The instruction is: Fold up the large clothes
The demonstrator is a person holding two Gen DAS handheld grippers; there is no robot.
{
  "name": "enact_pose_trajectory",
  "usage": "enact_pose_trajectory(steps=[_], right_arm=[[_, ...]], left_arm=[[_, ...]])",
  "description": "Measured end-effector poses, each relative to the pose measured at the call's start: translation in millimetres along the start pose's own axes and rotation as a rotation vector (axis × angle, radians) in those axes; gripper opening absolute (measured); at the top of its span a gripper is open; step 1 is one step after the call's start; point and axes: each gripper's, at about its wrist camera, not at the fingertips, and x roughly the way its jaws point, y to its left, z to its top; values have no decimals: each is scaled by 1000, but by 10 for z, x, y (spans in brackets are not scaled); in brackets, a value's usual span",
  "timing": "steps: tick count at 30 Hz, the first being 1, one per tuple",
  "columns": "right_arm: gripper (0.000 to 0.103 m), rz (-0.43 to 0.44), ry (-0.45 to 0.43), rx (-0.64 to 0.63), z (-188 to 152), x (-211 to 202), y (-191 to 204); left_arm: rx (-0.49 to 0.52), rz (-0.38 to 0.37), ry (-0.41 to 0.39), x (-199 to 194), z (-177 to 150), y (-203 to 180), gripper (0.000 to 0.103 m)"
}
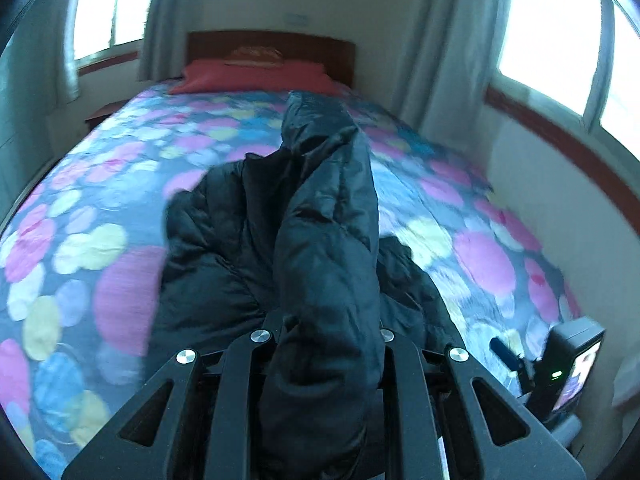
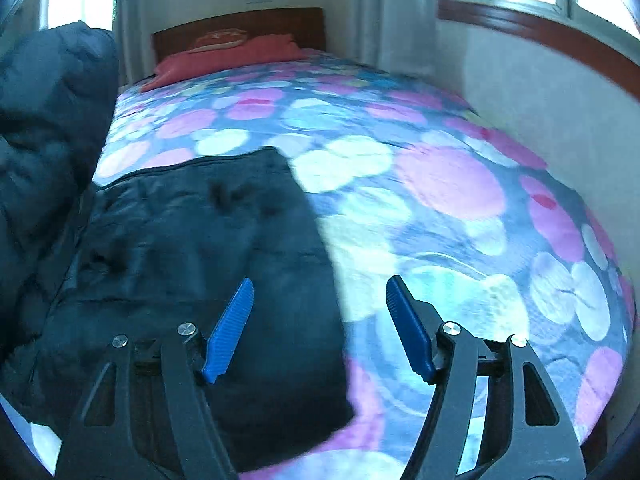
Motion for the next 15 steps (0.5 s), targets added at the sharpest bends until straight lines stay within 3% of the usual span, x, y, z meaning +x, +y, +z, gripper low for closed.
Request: enact_pose_trajectory(steps=[8,15], right_arm=[[69,-31,42,70,-131,106,-397],[69,-38,65,87,-149,190,-506]], left_arm=[[58,-2,100,667,-294,-484,17],[114,41,88,686,-357,-609,19]])
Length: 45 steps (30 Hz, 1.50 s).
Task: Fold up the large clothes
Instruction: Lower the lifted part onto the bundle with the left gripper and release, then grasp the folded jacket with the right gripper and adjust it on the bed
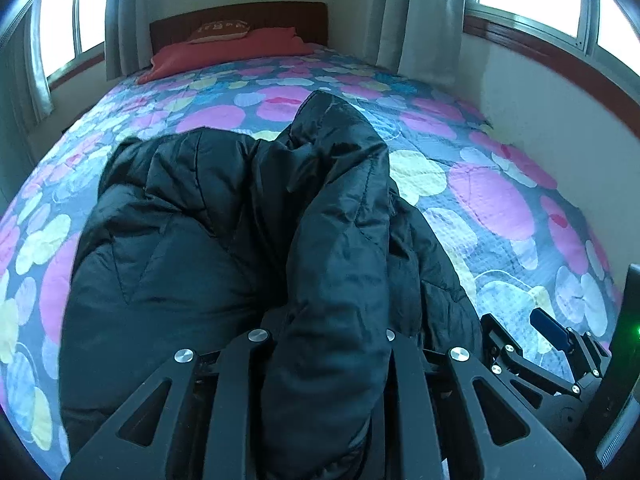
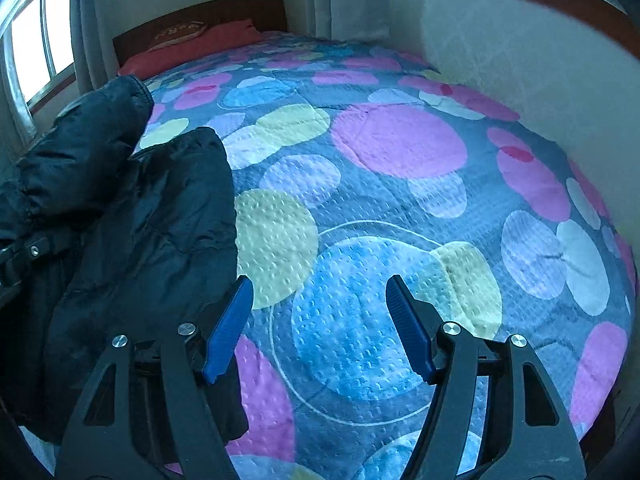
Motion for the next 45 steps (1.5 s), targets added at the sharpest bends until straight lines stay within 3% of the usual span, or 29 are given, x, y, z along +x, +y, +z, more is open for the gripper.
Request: enact_pose_trajectory(steps=[2,4,7,9,11,14,17,20,25,29,35,36,37,38,41,45], right_arm=[[69,-3,-3,-7,-4,-21,9],[69,-4,-6,-11,-8,-58,19],[69,-6,-12,-17,0,-117,27],[69,-5,-17,-21,12,-173,44],[69,0,-29,-25,35,-258,77],[69,19,-52,-34,98,-400,166],[69,53,-77,-42,169,-550,290],[70,134,-93,-29,280,-709,442],[79,248,-107,-40,412,-891,796],[79,243,-77,-106,411,-830,1159],[78,235,29,-117,297,-559,1317],[71,254,45,-115,280,-524,1311],[35,271,74,-122,251,-480,1319],[14,255,82,-132,243,-458,1323],[7,229,73,-159,219,-425,1264],[6,214,78,-121,228,-309,1048]], left_arm=[[17,21,-8,-66,19,-42,21],[23,22,-25,-174,36,-47,33],[-16,-59,-53,-380,60,-28,51],[-32,-97,-82,-545,70,7,56],[-37,-122,-110,-695,75,71,56],[-63,-103,-146,-865,62,273,56],[-116,-39,-180,-991,10,668,57],[-178,55,-208,-1050,-96,1088,64],[-297,153,-179,-991,-357,1739,64],[-375,157,-152,-914,-516,1990,64],[-384,113,-133,-769,-582,2004,65],[-386,104,-129,-762,-607,2025,65],[-390,89,-120,-725,-611,2003,65],[-394,73,-115,-696,-610,1985,65],[-401,30,-108,-638,-597,1928,65],[-373,-3,-115,-595,-531,1796,65]])
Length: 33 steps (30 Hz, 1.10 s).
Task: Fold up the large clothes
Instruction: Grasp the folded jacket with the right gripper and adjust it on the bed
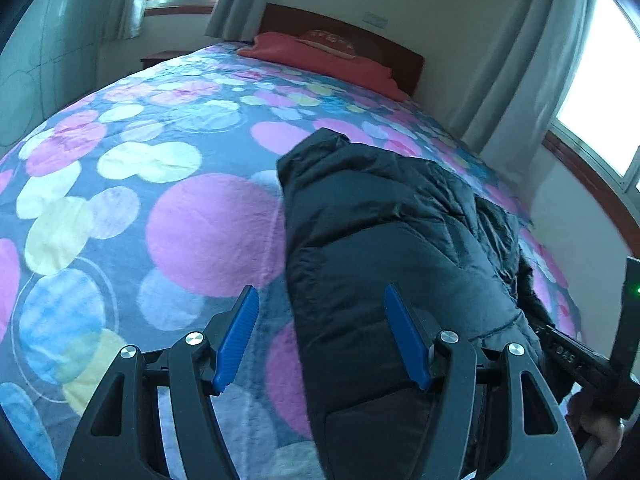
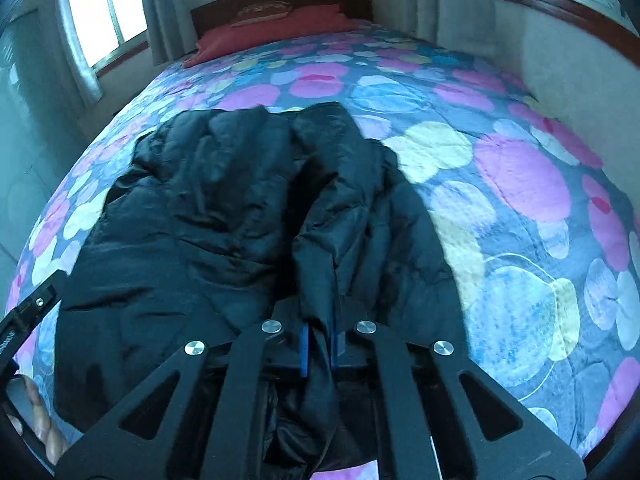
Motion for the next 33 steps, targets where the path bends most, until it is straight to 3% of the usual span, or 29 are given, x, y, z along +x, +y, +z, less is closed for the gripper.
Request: enact_pose_trajectory(steps=[10,15,24,30,33], right_arm=[[6,25,50,105,-177,374,-448],[6,27,45,118,-238,493,-490],[6,29,39,135,-218,395,-497],[20,-13,28,113,-99,131,-457],[32,-36,-17,106,40,-45,-452]], left_arm=[[0,-40,55,360,-41,-231,67],[-3,-17,83,601,-138,-256,67],[13,-6,71,484,-122,-290,65],[-66,-17,90,342,-30,-136,64],[-85,-6,73,291,37,-77,64]])
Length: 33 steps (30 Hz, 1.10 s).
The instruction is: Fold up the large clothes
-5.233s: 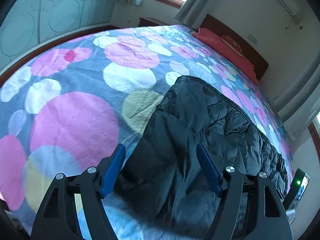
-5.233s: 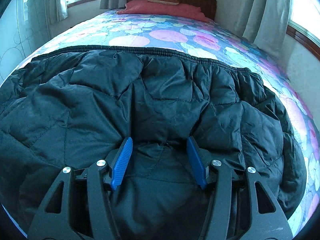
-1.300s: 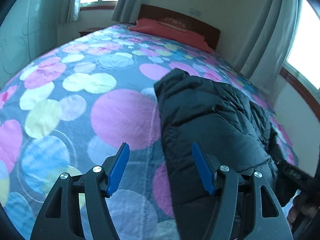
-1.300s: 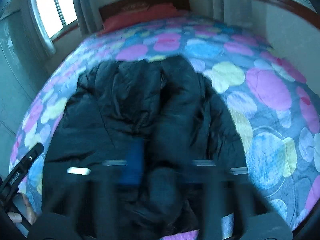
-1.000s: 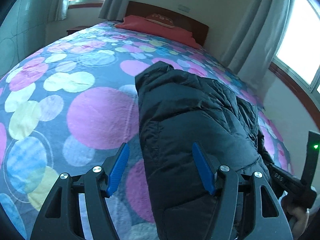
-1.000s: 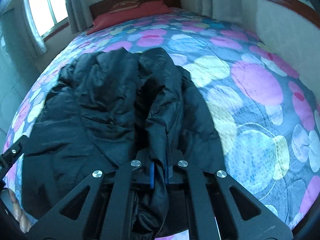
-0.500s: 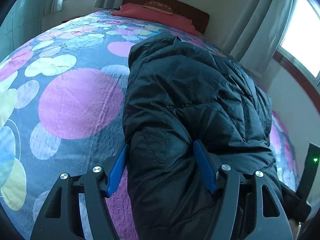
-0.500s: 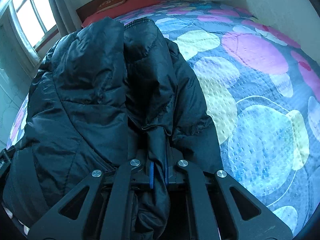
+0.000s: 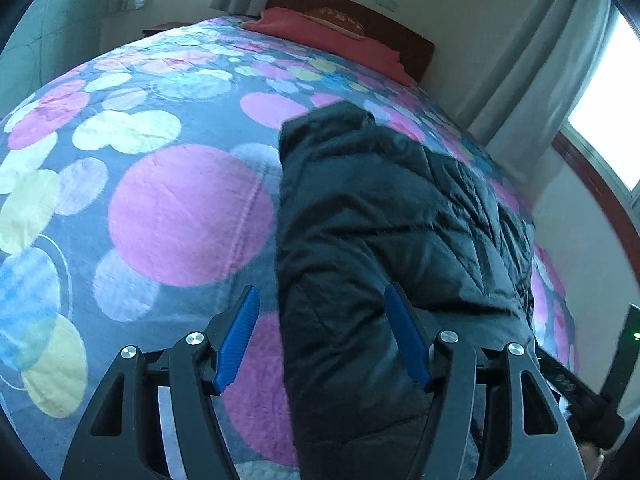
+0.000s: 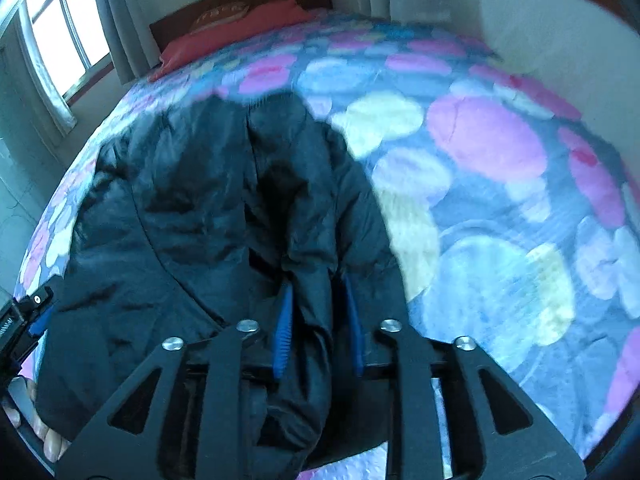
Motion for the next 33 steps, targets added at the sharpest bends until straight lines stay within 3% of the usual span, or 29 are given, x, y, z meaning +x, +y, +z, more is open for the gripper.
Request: enact_pose_trajectory(steps=[3,11,18,22,26,33], right_arm=[[43,-5,-48,-12,179,-82,61],[43,-3,-52,-61,615,239,263],[43,-56,2,-104,508,659,252],[46,-26,32,-57,402,892,121],[47,-48,38,-72,365,990,172],[48,-47,31,-62,309,1100,139]], left_arm=[[-21,7,-5,3,121,20,64],[-2,18,17,167,317,-106,64],[65,83,22,390,244,-275,66],[93,120,40,530,212,-309,67],[124,164,50,657,210,-358,67],[133,178,55,812,180,-338,67]])
